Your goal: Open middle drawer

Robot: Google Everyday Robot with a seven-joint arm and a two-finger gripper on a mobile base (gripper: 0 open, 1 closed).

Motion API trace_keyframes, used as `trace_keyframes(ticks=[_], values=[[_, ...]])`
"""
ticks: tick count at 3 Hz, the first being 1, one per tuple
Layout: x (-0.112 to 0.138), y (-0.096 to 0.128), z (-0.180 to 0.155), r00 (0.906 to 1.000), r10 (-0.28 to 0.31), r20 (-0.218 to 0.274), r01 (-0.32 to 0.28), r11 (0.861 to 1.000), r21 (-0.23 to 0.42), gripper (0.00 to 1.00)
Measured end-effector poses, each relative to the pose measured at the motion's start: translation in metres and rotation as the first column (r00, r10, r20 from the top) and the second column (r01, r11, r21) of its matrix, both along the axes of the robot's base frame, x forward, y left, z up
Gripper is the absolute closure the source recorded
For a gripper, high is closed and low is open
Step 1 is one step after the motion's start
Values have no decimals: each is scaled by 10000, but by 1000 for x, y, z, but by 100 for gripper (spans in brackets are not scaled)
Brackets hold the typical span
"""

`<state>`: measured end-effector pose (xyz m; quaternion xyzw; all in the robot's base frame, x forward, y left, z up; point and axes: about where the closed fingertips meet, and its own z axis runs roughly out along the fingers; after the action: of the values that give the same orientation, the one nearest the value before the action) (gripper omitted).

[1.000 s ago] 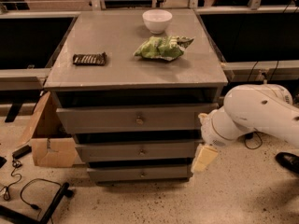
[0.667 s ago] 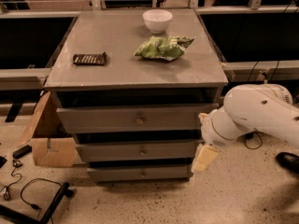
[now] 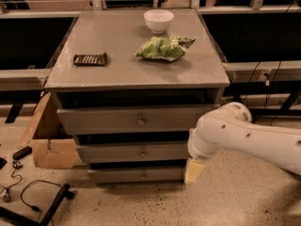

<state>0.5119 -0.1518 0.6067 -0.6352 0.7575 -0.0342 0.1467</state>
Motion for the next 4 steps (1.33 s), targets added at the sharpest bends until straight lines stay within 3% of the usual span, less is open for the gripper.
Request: trace_keyframes(ticks=[2,4], values=[[38,9,-89,9958,898,181,-883,9933,-740,0],[68,21,-136,9903,1336,-379,-1362,9877,-774,0]])
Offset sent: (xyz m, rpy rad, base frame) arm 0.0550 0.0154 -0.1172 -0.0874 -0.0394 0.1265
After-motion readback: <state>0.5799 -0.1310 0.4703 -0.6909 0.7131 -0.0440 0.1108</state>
